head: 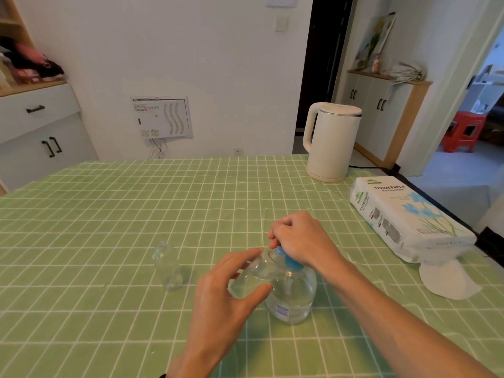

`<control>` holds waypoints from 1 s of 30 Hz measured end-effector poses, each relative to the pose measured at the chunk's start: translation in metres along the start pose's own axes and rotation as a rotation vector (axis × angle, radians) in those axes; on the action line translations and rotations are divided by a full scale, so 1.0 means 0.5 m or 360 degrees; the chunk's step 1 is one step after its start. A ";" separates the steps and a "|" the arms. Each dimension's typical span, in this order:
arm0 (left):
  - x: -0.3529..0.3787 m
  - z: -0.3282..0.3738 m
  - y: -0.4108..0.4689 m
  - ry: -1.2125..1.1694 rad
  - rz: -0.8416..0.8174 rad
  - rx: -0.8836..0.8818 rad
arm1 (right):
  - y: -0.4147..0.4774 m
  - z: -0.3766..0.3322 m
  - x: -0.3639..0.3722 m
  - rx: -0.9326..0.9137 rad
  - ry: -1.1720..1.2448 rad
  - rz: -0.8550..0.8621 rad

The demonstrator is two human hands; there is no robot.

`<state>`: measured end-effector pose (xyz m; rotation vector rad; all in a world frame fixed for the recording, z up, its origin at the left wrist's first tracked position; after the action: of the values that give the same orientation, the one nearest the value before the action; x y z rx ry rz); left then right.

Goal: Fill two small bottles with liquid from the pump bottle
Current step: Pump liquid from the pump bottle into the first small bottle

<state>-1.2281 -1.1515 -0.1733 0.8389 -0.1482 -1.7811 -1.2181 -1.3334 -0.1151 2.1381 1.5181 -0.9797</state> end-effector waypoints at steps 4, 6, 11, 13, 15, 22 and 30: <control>-0.003 0.005 -0.002 -0.0038 -0.0002 -0.0008 | -0.003 -0.005 -0.003 -0.0017 -0.0030 0.0015; -0.006 0.009 0.000 -0.0055 0.0011 -0.0005 | 0.000 -0.009 -0.008 -0.0030 -0.0066 0.0031; -0.013 0.023 0.006 -0.0075 0.0041 0.0031 | 0.006 -0.014 -0.017 -0.0058 -0.0168 0.0097; -0.011 0.026 0.006 -0.0101 0.0039 0.0035 | 0.004 -0.015 -0.014 -0.0047 -0.0119 0.0084; -0.008 0.021 0.005 -0.0094 0.0034 0.0027 | 0.001 -0.014 -0.008 -0.0034 -0.0093 0.0064; 0.000 0.001 0.000 -0.0037 0.0013 -0.0010 | -0.005 -0.005 0.002 -0.0013 -0.0076 0.0050; -0.008 0.015 0.003 -0.0046 0.0036 0.0019 | -0.006 -0.016 -0.010 -0.0024 -0.0067 0.0035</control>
<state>-1.2308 -1.1505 -0.1652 0.8172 -0.1865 -1.7731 -1.2188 -1.3306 -0.1057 2.1065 1.4745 -0.9963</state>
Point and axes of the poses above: each hand's wrist, its own y-axis towards the middle knuckle, its own x-axis out of the palm, z = x × y, the point moved 3 cm from there along y, towards the middle knuckle, and after that the axes turned 3 degrees about -z, right-handed, at the moved point
